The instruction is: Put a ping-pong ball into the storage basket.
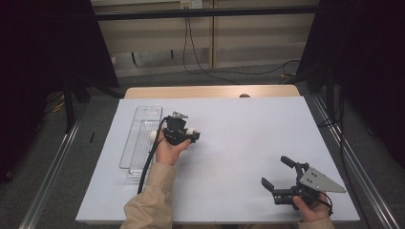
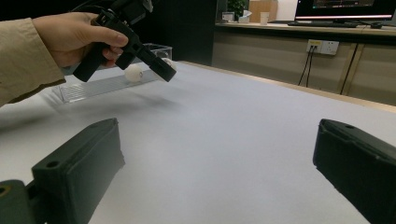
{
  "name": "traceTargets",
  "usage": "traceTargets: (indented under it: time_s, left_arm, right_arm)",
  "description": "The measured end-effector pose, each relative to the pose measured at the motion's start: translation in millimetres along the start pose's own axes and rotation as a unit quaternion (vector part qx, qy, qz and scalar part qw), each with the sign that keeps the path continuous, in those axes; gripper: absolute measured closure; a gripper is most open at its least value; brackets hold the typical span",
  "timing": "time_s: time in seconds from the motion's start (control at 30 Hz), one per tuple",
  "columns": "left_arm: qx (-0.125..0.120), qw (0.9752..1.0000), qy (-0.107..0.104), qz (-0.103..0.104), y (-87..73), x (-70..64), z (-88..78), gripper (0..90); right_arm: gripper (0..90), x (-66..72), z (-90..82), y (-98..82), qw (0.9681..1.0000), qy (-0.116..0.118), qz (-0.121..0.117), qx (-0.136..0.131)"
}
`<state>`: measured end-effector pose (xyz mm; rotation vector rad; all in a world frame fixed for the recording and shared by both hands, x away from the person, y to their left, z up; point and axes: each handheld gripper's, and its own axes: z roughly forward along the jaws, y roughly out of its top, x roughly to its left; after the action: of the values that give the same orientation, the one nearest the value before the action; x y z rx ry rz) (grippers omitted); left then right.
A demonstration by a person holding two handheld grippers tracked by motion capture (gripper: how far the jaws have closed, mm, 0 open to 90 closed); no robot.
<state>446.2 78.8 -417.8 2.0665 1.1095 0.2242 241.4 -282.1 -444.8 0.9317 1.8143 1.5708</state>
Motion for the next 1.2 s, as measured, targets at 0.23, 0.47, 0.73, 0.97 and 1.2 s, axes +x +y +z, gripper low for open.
traceTargets:
  time_s: [0.23, 0.47, 0.73, 0.97, 1.2]
  left_arm:
    - [-0.002, 1.0, 0.001, 0.0, 1.2, -0.2, -4.8, 51.1]
    - [0.001, 1.0, 0.0, -0.001, 2.2, 1.8, -10.7, 51.1]
    - [0.0, 1.0, 0.0, -0.005, 2.7, 3.4, -16.1, 51.1]
    - [0.004, 1.0, 0.004, -0.005, 2.6, 5.7, -20.2, 51.0]
    - [0.002, 1.0, 0.003, -0.004, 2.8, 8.1, -24.7, 51.1]
  right_arm:
    - [0.7, 0.1, 0.2, 0.0, 1.0, 0.0, -0.001, 0.0]
    - [0.7, 0.2, 0.3, 0.0, 1.0, 0.001, -0.001, 0.0]
    - [0.7, 0.3, 0.4, 0.2, 1.0, 0.001, -0.002, -0.001]
    - [0.7, 0.3, 0.4, 0.2, 1.0, 0.001, -0.003, 0.0]
    - [0.7, 0.4, 0.4, 0.3, 1.0, 0.0, -0.001, -0.002]
